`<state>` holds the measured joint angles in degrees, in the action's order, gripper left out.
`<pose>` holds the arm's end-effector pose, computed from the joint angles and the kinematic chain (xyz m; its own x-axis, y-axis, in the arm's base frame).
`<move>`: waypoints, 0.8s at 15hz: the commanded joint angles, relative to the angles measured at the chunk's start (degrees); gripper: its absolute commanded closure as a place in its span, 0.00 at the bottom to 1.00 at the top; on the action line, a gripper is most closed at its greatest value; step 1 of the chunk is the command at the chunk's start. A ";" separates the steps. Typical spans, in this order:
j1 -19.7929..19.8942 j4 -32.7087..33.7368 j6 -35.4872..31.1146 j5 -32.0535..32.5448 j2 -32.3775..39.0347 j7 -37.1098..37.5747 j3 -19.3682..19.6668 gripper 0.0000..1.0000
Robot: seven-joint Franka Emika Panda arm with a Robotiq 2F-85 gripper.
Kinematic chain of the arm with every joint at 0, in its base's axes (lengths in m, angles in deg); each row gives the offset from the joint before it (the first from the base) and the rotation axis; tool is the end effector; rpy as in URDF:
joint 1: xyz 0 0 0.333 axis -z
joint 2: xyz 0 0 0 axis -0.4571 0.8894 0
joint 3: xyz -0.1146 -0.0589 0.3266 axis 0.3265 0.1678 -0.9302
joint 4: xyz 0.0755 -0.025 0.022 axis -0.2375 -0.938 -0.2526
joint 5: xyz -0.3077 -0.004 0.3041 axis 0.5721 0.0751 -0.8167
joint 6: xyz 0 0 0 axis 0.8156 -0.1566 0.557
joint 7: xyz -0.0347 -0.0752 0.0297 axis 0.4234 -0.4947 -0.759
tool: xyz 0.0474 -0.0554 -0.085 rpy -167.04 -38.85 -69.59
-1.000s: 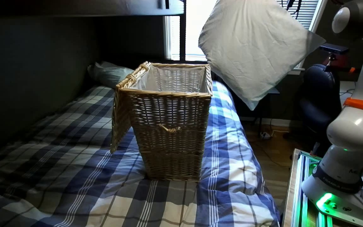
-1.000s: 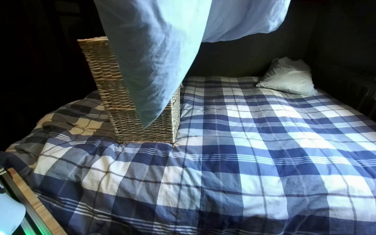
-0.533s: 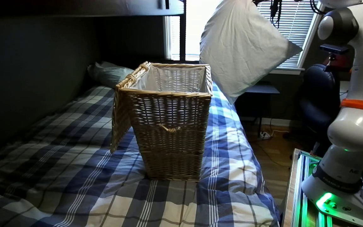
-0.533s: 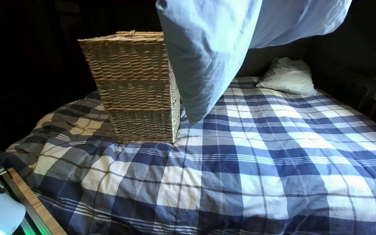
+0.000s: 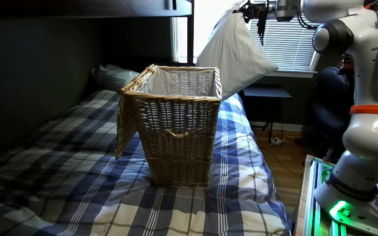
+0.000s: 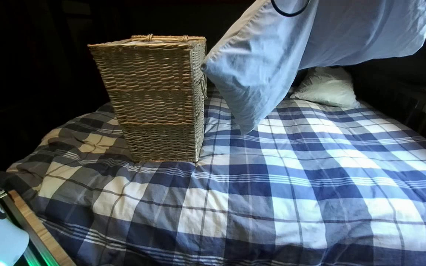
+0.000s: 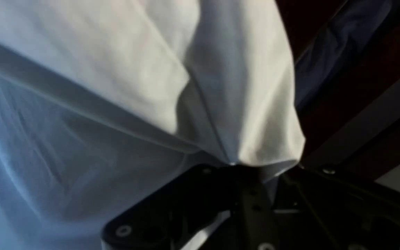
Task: Remove the pillow from the laundry basket and put it on the bed
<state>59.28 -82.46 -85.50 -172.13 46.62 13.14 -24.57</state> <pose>0.5836 -0.5194 0.6959 0.1953 -0.8198 0.5383 0.0388 -0.5420 -0.8395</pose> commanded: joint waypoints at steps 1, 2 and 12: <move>0.04 -0.02 0.00 0.09 0.21 -0.05 0.04 0.91; 0.15 -0.01 0.01 0.10 0.22 -0.05 0.14 0.91; 2.13 3.83 1.68 -1.98 4.99 2.97 -3.18 0.98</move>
<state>59.60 -82.63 -85.22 -172.24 48.23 13.25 -24.83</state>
